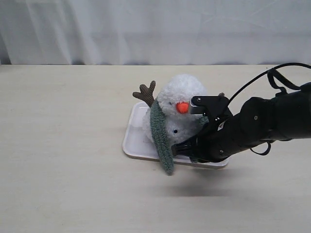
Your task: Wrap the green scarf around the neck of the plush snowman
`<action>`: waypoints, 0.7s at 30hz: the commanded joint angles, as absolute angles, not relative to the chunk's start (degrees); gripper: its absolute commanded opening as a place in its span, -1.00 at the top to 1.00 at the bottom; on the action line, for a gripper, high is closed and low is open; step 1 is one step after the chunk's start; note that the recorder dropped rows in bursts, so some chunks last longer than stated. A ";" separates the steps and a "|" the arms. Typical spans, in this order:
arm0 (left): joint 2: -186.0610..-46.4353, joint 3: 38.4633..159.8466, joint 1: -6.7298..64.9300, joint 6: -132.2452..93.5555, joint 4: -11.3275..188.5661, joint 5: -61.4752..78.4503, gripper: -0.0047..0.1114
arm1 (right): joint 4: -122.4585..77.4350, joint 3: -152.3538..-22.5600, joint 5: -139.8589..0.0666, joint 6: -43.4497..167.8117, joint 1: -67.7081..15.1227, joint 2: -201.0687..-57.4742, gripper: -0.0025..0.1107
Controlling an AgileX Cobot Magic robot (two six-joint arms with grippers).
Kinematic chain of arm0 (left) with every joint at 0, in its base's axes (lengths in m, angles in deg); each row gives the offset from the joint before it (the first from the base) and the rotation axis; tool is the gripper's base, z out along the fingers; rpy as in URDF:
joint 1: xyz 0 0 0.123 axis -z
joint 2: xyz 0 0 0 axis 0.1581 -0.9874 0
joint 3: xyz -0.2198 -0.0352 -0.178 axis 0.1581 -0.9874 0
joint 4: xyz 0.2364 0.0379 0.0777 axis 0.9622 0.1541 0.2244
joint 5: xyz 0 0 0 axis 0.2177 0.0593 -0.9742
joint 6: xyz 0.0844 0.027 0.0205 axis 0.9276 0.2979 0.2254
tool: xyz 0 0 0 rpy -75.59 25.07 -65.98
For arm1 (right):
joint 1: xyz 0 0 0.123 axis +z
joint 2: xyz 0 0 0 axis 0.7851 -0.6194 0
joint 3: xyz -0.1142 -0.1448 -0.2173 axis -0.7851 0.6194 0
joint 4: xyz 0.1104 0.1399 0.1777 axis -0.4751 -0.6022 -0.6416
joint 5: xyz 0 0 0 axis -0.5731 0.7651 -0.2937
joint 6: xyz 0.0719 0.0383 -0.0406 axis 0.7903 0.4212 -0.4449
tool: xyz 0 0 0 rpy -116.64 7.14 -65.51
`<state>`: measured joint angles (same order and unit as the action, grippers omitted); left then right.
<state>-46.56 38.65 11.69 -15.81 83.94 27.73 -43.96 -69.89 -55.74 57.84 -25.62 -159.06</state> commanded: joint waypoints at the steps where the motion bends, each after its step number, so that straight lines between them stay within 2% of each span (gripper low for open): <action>1: -46.44 38.46 11.50 -16.00 84.00 27.00 0.92 | -44.54 -69.69 -56.72 57.24 -25.57 -161.56 0.88; 13: -46.44 38.46 11.50 -16.00 84.00 27.00 0.92 | -50.56 -69.69 -60.12 56.46 -25.57 -163.93 0.87; 16: -46.44 38.46 11.50 -16.00 83.89 27.00 0.92 | -50.56 -69.69 -59.38 55.42 -25.57 -163.93 0.72; 21: -46.44 38.46 11.50 -16.00 83.89 27.00 0.92 | -50.56 -69.80 -57.67 55.12 -25.57 -163.93 0.29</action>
<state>-46.56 38.65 11.69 -15.81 83.94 27.73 -50.54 -69.89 -59.06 55.91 -25.62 -163.61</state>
